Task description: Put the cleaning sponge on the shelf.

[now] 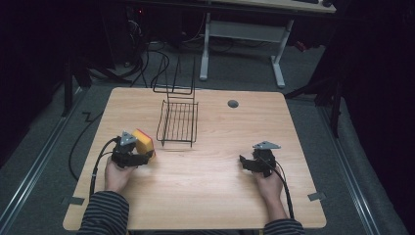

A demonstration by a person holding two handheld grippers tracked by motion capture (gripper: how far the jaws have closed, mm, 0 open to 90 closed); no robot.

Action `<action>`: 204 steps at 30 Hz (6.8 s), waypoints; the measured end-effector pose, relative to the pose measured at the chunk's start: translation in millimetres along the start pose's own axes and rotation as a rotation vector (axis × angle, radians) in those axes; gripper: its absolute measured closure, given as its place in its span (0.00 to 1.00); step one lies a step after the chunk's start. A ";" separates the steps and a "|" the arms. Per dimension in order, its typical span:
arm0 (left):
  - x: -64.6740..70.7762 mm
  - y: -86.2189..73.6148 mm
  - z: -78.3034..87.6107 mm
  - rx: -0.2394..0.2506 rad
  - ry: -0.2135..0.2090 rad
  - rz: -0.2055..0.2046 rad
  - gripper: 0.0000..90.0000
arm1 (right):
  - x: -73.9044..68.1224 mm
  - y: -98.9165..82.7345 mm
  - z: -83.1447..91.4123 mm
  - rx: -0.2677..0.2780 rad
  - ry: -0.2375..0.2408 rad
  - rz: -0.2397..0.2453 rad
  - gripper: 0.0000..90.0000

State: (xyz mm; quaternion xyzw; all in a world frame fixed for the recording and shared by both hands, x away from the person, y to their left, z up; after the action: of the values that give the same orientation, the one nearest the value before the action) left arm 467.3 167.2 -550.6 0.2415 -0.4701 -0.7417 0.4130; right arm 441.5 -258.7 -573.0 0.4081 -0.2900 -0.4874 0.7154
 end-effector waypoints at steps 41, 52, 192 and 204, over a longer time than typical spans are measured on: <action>27.9 53.4 32.9 0.047 -0.078 -0.024 0.35 | 0.2 0.1 0.0 0.000 0.000 0.003 0.33; 36.5 73.1 26.0 0.054 -0.104 -0.047 0.35 | 0.2 0.1 0.0 0.000 0.000 0.002 0.33; 32.8 88.1 24.8 0.134 -0.028 0.025 0.06 | 0.0 0.2 -0.1 0.000 -0.001 -0.001 0.33; 4.5 74.0 68.0 0.189 0.035 0.099 0.07 | -0.2 0.1 0.1 -0.001 -0.001 -0.001 0.33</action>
State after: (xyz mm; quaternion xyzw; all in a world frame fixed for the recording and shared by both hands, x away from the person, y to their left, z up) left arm 442.6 181.2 -454.2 0.2686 -0.5421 -0.6685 0.4326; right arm 441.4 -258.5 -572.8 0.4079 -0.2898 -0.4881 0.7151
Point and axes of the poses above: each handheld gripper's, and its own axes: z roughly backward along the jaws, y roughly out of its top, x roughly to its right, the point moved 6 cm from there along -z, roughly forward along the jaws, and after that the axes turned 14 degrees about x, right-handed, at the moved point
